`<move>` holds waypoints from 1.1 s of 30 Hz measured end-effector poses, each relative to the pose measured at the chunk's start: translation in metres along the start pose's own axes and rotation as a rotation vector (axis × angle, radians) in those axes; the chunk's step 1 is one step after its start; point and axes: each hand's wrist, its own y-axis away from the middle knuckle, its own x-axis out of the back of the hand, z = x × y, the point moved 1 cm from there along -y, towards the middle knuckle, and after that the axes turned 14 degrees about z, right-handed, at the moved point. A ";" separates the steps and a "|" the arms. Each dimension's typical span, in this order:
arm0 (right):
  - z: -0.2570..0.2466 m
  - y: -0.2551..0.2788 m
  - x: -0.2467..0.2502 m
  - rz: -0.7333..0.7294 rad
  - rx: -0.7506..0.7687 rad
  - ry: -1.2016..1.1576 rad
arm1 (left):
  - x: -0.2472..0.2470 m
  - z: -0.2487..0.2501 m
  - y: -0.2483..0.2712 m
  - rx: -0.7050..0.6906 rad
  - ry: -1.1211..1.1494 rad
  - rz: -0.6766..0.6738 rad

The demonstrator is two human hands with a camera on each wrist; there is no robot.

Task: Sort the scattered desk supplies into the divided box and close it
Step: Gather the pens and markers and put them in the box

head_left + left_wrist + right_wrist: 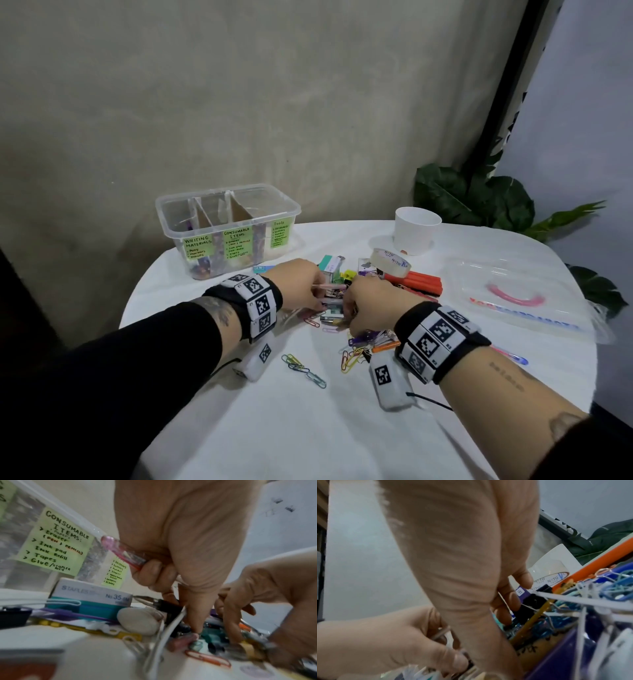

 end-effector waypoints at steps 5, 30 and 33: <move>0.004 0.000 0.000 0.039 0.038 0.092 | 0.016 -0.014 -0.005 0.141 0.212 0.121; -0.012 -0.022 0.030 0.620 -0.415 -1.320 | 0.023 0.012 0.014 0.438 1.196 0.068; -0.008 -0.018 0.030 0.568 -0.449 -1.117 | 0.023 0.012 0.014 0.479 1.240 0.118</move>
